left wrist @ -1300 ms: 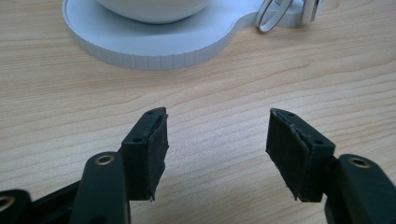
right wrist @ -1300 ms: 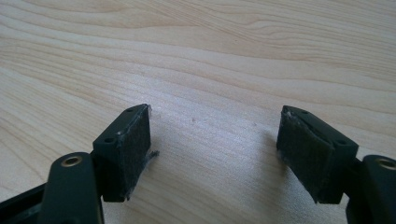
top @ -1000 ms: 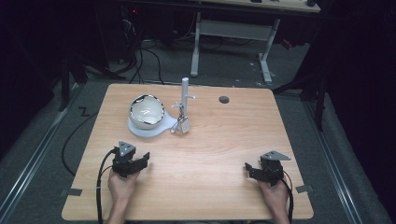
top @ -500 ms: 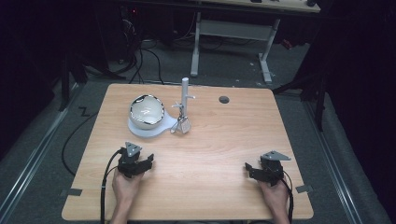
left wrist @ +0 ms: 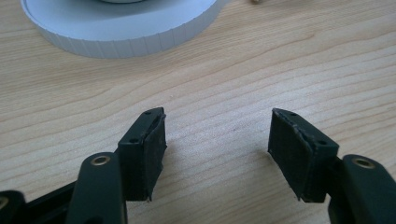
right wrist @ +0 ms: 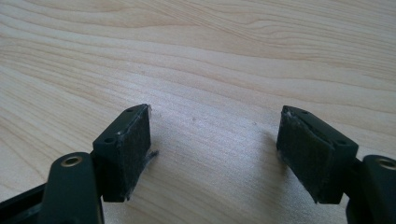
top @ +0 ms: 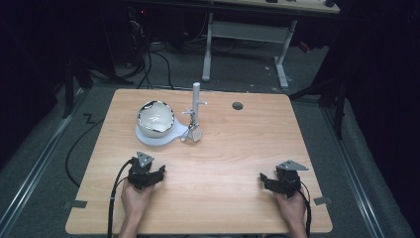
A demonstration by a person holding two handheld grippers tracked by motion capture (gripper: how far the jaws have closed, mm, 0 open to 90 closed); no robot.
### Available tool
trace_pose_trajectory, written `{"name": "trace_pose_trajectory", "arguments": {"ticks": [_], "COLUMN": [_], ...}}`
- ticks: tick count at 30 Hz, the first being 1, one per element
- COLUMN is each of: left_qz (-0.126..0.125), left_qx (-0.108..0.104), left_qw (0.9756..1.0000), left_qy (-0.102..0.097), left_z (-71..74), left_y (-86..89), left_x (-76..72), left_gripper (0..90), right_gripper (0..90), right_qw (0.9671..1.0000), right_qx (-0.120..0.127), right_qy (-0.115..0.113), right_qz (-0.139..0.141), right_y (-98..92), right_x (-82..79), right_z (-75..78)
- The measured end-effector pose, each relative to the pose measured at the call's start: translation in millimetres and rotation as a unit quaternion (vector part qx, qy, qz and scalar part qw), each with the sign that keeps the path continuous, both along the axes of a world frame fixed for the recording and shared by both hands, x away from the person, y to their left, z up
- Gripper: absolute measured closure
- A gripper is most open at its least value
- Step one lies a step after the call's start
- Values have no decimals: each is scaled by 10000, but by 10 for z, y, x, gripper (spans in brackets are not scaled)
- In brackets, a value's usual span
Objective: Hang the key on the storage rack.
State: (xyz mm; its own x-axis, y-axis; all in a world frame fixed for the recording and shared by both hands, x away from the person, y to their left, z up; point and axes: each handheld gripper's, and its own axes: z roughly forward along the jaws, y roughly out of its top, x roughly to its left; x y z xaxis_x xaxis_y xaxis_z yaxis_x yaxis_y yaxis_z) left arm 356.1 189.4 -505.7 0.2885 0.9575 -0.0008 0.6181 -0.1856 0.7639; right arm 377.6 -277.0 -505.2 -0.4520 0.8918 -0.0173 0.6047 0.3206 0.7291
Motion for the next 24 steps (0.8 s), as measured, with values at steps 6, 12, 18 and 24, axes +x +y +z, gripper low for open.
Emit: {"name": "trace_pose_trajectory", "arguments": {"ticks": [6,12,18,24], "left_qz": [81,169,172,158], "left_qx": [-35,-2,-6,-11], "left_qw": [10000,9998,9998,9998], "left_qy": [26,69,78,85], "left_z": [-24,-27,-28,-29], "left_y": [6,1,-1,-1], "left_x": [-5,-9,-15,-15], "left_gripper": [369,337,319,309], "right_gripper": [261,261,261,261], "right_qw": [10000,10000,10000,10000], "right_qx": [1,0,0,0], "right_qy": [1,-1,0,0], "right_qz": [4,8,8,10], "right_y": [0,1,1,0], "right_x": [-1,-1,-2,-1], "right_z": [0,0,-1,-1]}}
